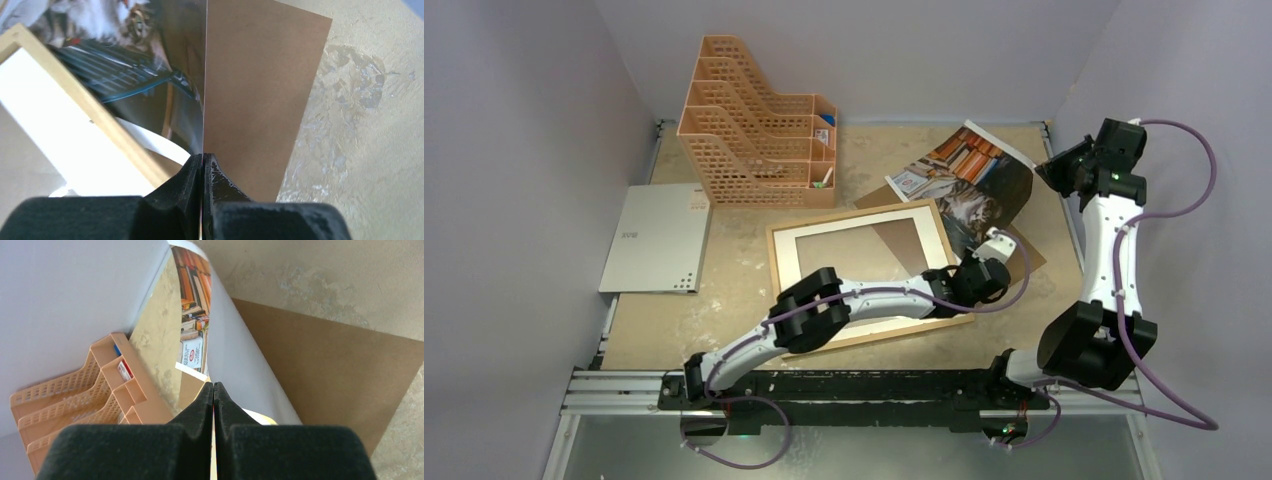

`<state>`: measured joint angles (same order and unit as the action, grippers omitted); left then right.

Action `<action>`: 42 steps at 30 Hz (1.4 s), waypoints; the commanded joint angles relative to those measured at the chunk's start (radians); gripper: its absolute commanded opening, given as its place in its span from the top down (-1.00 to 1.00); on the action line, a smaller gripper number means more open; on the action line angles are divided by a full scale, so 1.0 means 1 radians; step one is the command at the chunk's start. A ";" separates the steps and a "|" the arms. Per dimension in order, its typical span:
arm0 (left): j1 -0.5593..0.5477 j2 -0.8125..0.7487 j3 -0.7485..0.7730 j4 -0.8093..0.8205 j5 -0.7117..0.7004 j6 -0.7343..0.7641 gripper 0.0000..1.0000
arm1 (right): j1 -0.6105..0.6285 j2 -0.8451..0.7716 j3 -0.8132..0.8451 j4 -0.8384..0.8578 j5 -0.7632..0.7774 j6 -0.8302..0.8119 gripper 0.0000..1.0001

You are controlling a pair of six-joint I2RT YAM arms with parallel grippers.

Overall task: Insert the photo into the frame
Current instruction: Pick up the photo at the center of the board, then turn over the photo from the photo frame.

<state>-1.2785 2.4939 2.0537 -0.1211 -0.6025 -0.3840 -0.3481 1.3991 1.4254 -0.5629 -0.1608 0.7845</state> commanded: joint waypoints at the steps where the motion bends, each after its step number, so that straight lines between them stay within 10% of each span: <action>1: 0.001 -0.191 -0.089 0.081 -0.057 -0.009 1.00 | -0.005 -0.036 -0.023 0.025 -0.007 -0.039 1.00; 3: 0.003 -0.229 -0.127 0.091 -0.054 -0.002 1.00 | -0.004 -0.038 -0.040 0.029 0.001 -0.052 0.87; 7: 0.018 -0.281 -0.170 0.091 0.011 0.002 1.00 | -0.004 -0.065 -0.093 0.011 0.036 -0.107 -0.38; 10: 0.041 -0.280 -0.151 0.042 0.085 -0.026 1.00 | -0.002 -0.139 -0.142 -0.018 0.088 -0.116 -0.75; 27: 0.134 -0.332 -0.200 -0.040 0.215 -0.021 1.00 | -0.003 -0.248 -0.184 -0.016 0.079 -0.095 -0.79; 42: 0.218 -0.471 -0.321 0.011 0.519 0.495 1.00 | -0.003 -0.166 0.140 -0.012 0.183 -0.192 -0.82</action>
<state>-1.1057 2.0758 1.6886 -0.0933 -0.2077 0.0086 -0.3481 1.2110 1.4590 -0.6018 -0.0582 0.6704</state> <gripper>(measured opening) 0.023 0.911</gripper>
